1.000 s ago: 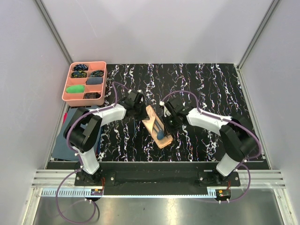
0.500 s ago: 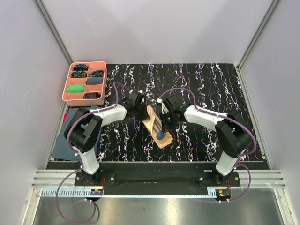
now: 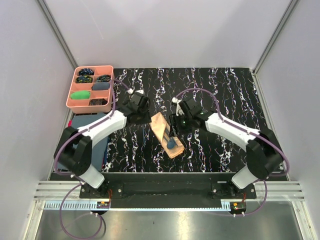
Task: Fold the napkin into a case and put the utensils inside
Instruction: Insert the utensils into the center of the board, then pick up the utensils from the center of the board.
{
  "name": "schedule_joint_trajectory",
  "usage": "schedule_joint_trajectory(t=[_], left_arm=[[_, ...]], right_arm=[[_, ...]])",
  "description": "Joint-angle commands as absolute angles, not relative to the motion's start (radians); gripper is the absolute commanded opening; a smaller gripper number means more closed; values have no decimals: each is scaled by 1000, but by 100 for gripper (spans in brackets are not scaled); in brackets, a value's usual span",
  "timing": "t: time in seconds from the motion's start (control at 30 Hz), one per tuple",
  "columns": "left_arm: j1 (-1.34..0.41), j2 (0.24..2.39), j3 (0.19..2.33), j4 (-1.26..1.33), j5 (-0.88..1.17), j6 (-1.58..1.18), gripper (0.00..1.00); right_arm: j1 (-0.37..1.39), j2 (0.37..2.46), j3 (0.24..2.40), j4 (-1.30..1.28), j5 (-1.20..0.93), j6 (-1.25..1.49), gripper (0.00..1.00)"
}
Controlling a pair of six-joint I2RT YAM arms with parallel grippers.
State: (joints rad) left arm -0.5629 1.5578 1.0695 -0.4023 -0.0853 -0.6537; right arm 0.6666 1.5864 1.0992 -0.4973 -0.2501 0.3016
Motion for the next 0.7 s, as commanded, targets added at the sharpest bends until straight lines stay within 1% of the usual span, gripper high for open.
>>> schedule_joint_trajectory(t=[0.0, 0.07, 0.17, 0.37, 0.47, 0.5, 0.6, 0.63, 0.67], left_arm=[[-563, 1670, 1164, -589, -265, -600, 36], [-563, 1738, 1189, -627, -288, -588, 31], [-563, 1795, 1221, -640, -311, -588, 28], [-561, 1888, 1261, -638, -327, -589, 29], [-560, 1925, 1261, -624, -301, -584, 22], [-558, 1937, 1261, -620, -290, -584, 18], [-546, 1937, 1244, -598, -264, -580, 12], [-543, 1931, 1240, -592, -264, -577, 7], [-535, 1924, 1229, -589, -262, -572, 5]], right_arm=[[658, 1467, 1091, -537, -232, 330, 60], [658, 1436, 1065, -538, -226, 331, 62], [652, 1391, 1035, -549, -221, 331, 63], [646, 1322, 989, -551, -230, 339, 63], [646, 1310, 980, -548, -235, 342, 63], [647, 1309, 979, -545, -238, 342, 64], [646, 1322, 974, -537, -255, 347, 64], [646, 1325, 974, -535, -270, 348, 64], [646, 1331, 974, -525, -282, 350, 65]])
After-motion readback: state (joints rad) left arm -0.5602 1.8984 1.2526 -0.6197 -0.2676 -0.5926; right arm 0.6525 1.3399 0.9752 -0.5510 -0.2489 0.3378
